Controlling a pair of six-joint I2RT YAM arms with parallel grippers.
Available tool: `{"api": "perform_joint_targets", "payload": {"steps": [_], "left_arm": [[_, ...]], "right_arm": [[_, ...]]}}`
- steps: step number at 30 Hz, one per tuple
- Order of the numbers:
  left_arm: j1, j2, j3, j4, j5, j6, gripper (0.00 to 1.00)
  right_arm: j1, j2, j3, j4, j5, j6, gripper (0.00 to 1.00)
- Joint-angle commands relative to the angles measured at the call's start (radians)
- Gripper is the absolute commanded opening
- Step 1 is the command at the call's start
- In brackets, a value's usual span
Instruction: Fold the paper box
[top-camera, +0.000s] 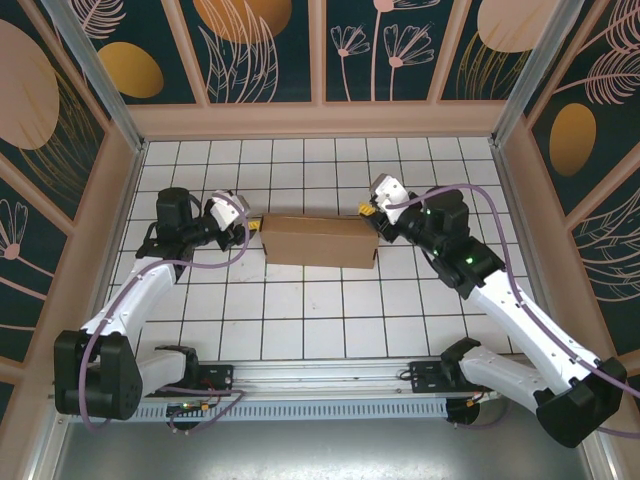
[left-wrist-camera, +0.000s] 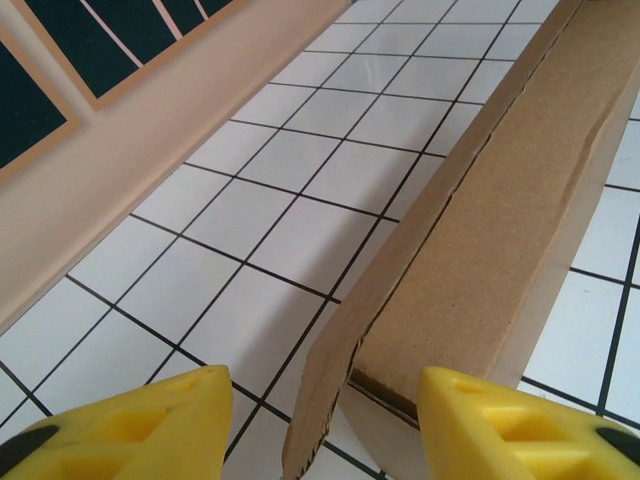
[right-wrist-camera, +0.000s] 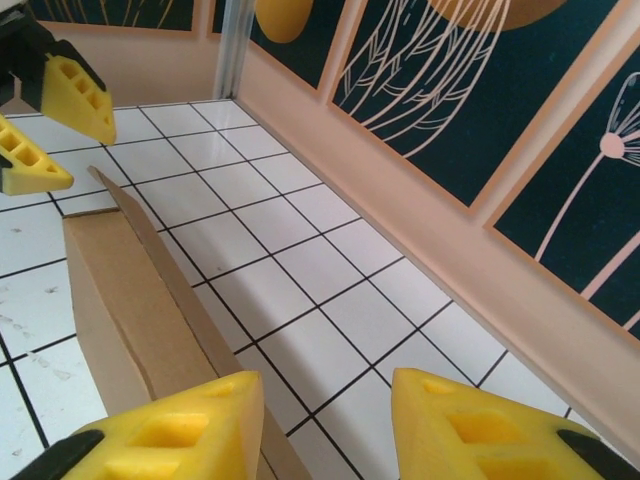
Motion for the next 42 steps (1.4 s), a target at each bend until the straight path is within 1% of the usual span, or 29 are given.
{"api": "perform_joint_targets", "payload": {"steps": [1,2,3,5,8,10,13,14,17,20,22,23,25,28,31,35,39,42], "left_arm": [[0.007,0.019,0.023,0.033,0.035,0.030,0.47],[0.007,0.024,0.027,0.032,0.036,0.029,0.45],[0.007,0.028,0.030,0.031,0.042,0.028,0.43],[0.007,0.047,0.045,0.013,0.050,0.034,0.39],[0.007,0.060,0.053,-0.021,0.051,0.059,0.37],[0.008,0.054,0.044,-0.008,0.049,0.053,0.34],[0.007,0.053,0.041,-0.008,0.048,0.047,0.25],[0.007,0.055,0.042,-0.013,0.043,0.050,0.21],[0.007,0.053,0.033,-0.007,0.039,0.051,0.15],[0.007,0.047,0.028,0.001,0.037,0.051,0.06],[0.007,0.048,0.028,0.007,0.037,0.051,0.02],[0.007,0.051,0.029,0.006,0.043,0.049,0.01],[0.005,0.053,0.032,0.010,0.047,0.049,0.00],[0.005,0.049,0.032,0.012,0.046,0.053,0.00],[0.005,0.047,0.034,0.011,0.040,0.053,0.00],[0.002,0.044,0.041,0.011,0.044,0.047,0.00],[-0.001,0.044,0.038,0.011,0.032,0.049,0.00],[-0.004,0.043,0.035,0.011,0.022,0.053,0.00]], "right_arm": [[-0.012,-0.029,0.029,-0.030,0.001,-0.017,0.38],[-0.054,-0.036,0.022,-0.023,-0.014,-0.017,0.38],[-0.075,-0.039,0.018,-0.011,-0.032,-0.014,0.36],[-0.135,-0.035,0.022,0.000,-0.099,-0.004,0.32],[-0.209,-0.004,0.060,-0.025,-0.190,0.004,0.30],[-0.233,0.019,0.080,-0.046,-0.226,0.001,0.30],[-0.245,0.038,0.090,-0.088,-0.232,-0.028,0.29],[-0.251,0.039,0.087,-0.098,-0.234,-0.044,0.29],[-0.271,0.025,0.068,-0.121,-0.270,-0.103,0.34],[-0.294,0.013,0.049,-0.169,-0.326,-0.202,0.39],[-0.303,0.016,0.043,-0.205,-0.358,-0.277,0.40],[-0.308,0.017,0.039,-0.218,-0.381,-0.313,0.40],[-0.309,0.025,0.011,-0.234,-0.404,-0.373,0.45],[-0.318,0.056,-0.003,-0.248,-0.425,-0.383,0.51],[-0.321,0.083,-0.009,-0.261,-0.418,-0.395,0.54],[-0.332,0.117,-0.023,-0.245,-0.353,-0.422,0.51],[-0.337,0.154,-0.027,-0.241,-0.354,-0.427,0.44],[-0.339,0.169,-0.039,-0.214,-0.341,-0.422,0.41]]}}
